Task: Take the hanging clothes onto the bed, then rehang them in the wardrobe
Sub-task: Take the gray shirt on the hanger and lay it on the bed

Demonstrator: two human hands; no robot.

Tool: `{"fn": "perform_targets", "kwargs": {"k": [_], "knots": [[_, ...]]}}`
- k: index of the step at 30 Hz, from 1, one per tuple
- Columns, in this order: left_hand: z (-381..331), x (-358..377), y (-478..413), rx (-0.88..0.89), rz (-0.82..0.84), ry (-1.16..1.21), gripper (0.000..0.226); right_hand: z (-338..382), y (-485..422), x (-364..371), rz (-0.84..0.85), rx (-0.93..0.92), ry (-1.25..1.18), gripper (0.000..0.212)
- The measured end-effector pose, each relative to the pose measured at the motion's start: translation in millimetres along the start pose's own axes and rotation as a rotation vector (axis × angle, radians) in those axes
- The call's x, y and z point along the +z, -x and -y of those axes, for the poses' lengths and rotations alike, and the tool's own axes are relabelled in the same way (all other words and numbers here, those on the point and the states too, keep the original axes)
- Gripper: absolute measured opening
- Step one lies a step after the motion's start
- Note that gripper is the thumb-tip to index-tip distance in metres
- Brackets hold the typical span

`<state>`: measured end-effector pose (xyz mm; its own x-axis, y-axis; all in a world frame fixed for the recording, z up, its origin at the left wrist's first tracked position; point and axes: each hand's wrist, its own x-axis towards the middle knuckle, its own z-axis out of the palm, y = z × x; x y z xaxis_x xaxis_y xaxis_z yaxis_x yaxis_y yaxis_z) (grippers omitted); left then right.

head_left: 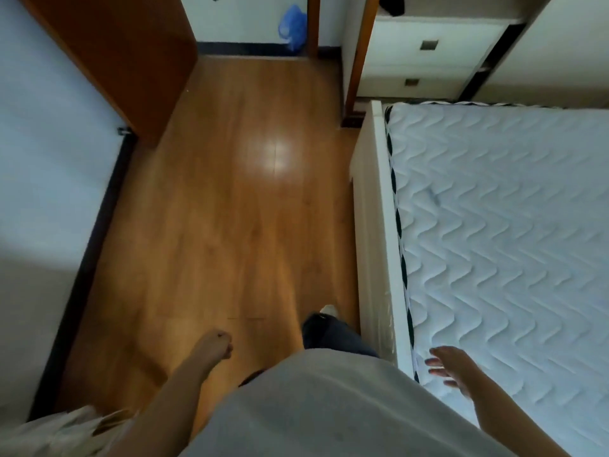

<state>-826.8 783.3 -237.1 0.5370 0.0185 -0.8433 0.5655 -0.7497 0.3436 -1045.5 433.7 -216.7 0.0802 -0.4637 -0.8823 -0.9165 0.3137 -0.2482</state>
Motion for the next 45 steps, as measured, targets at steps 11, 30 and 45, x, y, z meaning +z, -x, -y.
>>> {"fn": "perform_targets", "kwargs": {"k": [11,30,45], "knots": [[-192.4,-37.5,-90.8,0.068,0.021,-0.052,0.016,246.1,-70.8,-15.7,0.084,-0.050,0.046,0.013],[-660.9,-149.6,-294.1,0.366,0.127,-0.299,0.016,658.1,-148.6,-26.5,-0.036,-0.307,-0.127,0.020],[-1033.4,-43.4,-191.4,1.351,0.044,-0.370,0.027,822.4,-226.6,-243.8,-0.364,-0.461,-0.572,0.020]]}}
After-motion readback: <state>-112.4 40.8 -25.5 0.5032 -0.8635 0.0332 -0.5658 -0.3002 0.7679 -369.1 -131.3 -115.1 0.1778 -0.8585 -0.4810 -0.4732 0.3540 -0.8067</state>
